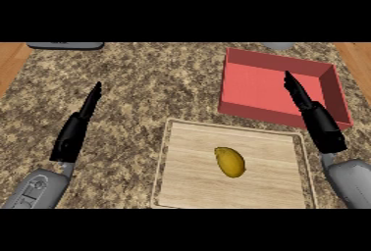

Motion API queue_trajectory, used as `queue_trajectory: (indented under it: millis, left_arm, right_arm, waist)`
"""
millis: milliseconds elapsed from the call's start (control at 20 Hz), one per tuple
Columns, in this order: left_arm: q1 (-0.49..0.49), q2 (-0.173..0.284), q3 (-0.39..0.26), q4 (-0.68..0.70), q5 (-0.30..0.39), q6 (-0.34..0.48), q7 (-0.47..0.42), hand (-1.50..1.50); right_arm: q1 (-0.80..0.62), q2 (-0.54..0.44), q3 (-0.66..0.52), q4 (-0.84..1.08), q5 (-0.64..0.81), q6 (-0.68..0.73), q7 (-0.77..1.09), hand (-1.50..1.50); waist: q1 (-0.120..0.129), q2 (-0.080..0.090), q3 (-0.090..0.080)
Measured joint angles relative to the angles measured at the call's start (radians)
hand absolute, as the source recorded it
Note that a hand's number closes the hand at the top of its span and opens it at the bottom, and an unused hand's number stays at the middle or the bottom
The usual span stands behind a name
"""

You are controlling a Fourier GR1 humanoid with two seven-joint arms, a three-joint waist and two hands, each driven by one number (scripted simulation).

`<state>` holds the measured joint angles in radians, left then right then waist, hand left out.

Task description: Pick the lemon from the tray and place it in the cardboard box

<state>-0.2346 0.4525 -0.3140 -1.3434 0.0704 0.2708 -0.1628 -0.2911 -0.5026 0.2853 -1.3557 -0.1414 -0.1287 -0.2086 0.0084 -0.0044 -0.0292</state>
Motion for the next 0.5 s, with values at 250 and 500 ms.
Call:
queue_trajectory:
  millis: [250,500]
  left_arm:
    - [0.059,-0.037,0.081,0.023,0.066,0.039,0.039,0.00]
    - [0.124,-0.089,0.132,0.054,0.137,0.072,0.086,0.00]
  right_arm:
    - [0.013,0.019,0.017,-0.129,0.006,0.004,0.017,1.50]
    - [0.056,-0.057,0.042,-0.174,0.173,-0.086,0.044,-1.50]
  waist:
    - [-0.006,-0.001,0.020]
    - [-0.015,-0.004,0.021]
